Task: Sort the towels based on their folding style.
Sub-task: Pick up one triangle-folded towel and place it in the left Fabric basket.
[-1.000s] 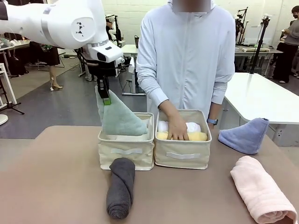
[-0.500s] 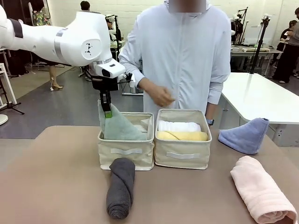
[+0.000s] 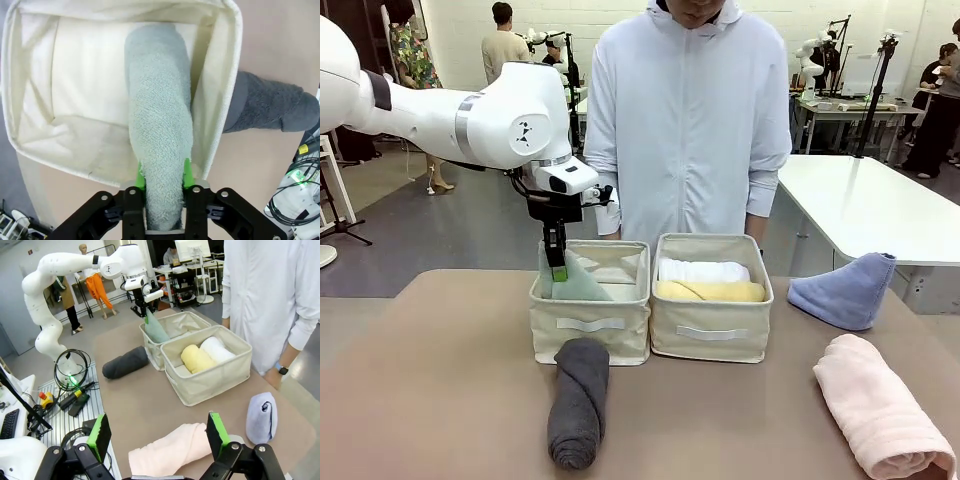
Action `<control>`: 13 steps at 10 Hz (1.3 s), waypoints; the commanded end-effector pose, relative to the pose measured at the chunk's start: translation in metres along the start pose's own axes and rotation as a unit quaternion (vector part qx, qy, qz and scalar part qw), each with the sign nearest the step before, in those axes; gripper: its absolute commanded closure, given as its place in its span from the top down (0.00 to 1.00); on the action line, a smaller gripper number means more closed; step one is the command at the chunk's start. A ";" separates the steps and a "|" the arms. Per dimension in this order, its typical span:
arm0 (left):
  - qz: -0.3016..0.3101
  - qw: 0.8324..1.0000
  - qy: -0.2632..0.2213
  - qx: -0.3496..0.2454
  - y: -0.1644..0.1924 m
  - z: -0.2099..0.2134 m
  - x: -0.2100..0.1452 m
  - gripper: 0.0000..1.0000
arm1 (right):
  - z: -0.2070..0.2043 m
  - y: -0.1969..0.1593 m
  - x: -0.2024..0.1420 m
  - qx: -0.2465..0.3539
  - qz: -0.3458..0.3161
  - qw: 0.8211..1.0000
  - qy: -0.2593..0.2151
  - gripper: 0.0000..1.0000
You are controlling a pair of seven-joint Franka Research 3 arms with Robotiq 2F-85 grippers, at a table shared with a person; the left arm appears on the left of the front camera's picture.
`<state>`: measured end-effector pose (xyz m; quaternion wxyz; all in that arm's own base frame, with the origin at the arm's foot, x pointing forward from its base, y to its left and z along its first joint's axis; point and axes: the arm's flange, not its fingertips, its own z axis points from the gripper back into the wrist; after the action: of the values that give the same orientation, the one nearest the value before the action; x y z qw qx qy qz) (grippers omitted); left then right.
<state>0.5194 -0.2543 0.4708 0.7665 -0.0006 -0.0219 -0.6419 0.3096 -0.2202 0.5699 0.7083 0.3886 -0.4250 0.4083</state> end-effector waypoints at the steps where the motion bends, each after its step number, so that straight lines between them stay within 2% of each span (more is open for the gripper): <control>1: -0.015 1.000 -0.013 -0.007 -0.004 0.005 -0.002 1.00 | 0.001 -0.001 0.002 0.002 0.010 1.000 -0.015 1.00; 10: -0.022 0.999 -0.017 -0.022 -0.009 0.012 -0.002 1.00 | 0.001 -0.001 0.002 0.002 0.010 1.000 -0.015 1.00; 11: -0.033 0.997 -0.063 -0.033 -0.021 0.034 -0.006 1.00 | 0.001 -0.001 0.002 0.002 0.010 1.000 -0.015 1.00; 12: -0.042 0.993 -0.100 -0.038 -0.042 0.074 -0.024 1.00 | 0.001 -0.001 0.002 0.002 0.010 1.000 -0.015 1.00; 13: -0.059 0.988 -0.141 -0.036 -0.068 0.118 -0.060 1.00 | 0.001 -0.001 0.002 0.002 0.010 1.000 -0.015 1.00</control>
<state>0.4778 -0.2474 0.5495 0.7324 -0.0821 -0.0808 -0.6711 0.3099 -0.2201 0.5697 0.7082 0.3889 -0.4247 0.4084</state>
